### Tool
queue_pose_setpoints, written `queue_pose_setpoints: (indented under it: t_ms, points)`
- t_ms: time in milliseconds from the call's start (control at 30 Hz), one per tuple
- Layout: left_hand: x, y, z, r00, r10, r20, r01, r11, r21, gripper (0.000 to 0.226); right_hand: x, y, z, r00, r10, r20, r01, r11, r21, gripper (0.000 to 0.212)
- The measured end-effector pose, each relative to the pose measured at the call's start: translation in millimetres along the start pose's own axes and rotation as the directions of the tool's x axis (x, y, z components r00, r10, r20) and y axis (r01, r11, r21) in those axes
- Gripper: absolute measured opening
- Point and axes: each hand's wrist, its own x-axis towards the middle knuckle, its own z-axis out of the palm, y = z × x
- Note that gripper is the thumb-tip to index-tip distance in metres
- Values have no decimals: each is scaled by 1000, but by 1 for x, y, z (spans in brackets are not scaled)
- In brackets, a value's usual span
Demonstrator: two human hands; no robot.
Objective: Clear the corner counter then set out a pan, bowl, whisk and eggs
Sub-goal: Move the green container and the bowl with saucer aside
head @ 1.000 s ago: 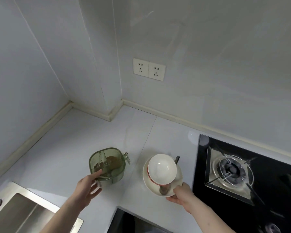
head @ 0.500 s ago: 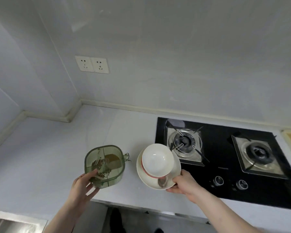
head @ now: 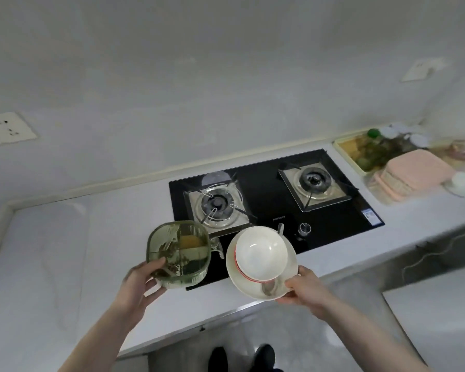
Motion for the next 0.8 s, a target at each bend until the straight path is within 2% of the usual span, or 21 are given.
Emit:
queue_pose_setpoints:
  t_ms: [167,400,667,800]
  points:
    - [0,4,70,991,-6,134,-3,998,61,24,-18,21,-57,997,1,-74,5,997,77,54]
    - [-9,-19,175,976,-22,218,-5,993,120,31,-29,43,-154,990,2,-142,23,984,176,52]
    - [-33,-80,310,981,-50,188,34,996,87,39,-12,59,-315,979,27,-203,9,985,175,36]
    - [-51,-104,367,985,-50,167,41,997,59,38,-1,58,-382,971,34,-235,4,987,163,35]
